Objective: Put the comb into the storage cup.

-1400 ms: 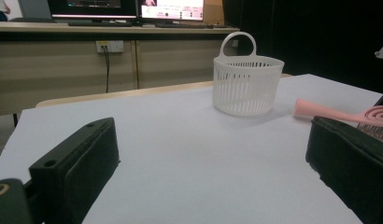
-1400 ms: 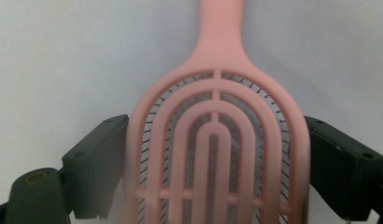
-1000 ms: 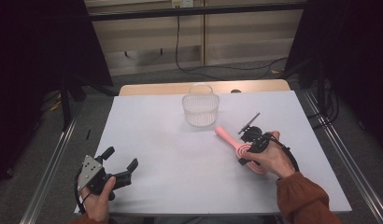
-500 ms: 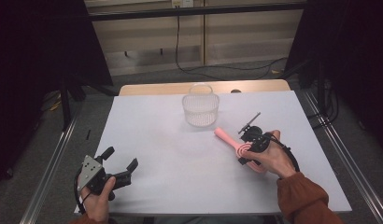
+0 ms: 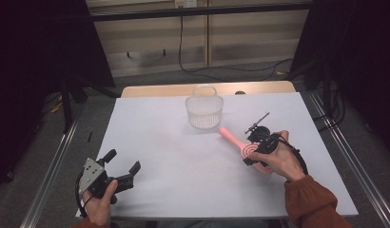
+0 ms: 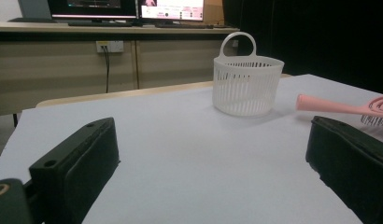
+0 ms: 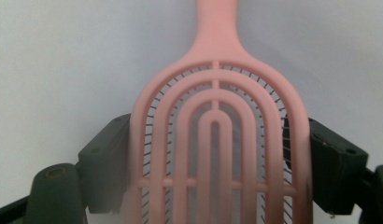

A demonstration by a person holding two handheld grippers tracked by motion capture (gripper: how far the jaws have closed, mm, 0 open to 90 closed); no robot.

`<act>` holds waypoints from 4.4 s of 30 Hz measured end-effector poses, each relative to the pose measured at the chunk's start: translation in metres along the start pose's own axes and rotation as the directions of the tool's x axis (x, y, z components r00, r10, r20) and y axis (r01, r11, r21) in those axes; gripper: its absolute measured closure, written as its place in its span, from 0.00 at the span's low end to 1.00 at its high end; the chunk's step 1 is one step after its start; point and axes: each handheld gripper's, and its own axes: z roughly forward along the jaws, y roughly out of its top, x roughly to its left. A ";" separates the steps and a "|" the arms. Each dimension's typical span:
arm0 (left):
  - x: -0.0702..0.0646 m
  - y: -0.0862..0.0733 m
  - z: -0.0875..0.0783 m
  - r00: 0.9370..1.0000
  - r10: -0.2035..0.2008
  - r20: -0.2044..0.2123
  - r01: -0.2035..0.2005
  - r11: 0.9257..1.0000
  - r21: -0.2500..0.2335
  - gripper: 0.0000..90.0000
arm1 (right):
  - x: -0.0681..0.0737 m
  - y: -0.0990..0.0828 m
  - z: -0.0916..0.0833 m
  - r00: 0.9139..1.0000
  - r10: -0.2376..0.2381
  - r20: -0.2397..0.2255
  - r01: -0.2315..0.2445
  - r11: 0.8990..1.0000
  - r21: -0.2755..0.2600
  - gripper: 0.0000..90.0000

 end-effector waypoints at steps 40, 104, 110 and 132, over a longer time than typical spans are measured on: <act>-0.009 0.012 0.006 0.994 0.042 0.100 -0.044 0.999 0.023 0.02 | 0.011 -0.018 -0.041 0.994 -0.048 -0.096 0.029 0.982 -0.188 0.23; -0.132 0.021 0.143 0.725 0.607 0.326 -0.630 0.776 -0.043 0.14 | 0.052 0.025 -0.043 0.963 -0.187 -0.193 0.144 0.966 -0.215 0.23; -0.136 0.019 0.151 0.702 0.641 0.311 -0.660 0.749 -0.054 0.17 | 0.055 0.029 -0.040 0.962 -0.189 -0.196 0.148 0.967 -0.208 0.23; -0.148 0.016 0.147 0.540 0.811 0.225 -0.812 0.573 -0.113 0.35 | 0.063 0.040 -0.037 0.952 -0.214 -0.220 0.171 0.965 -0.198 0.23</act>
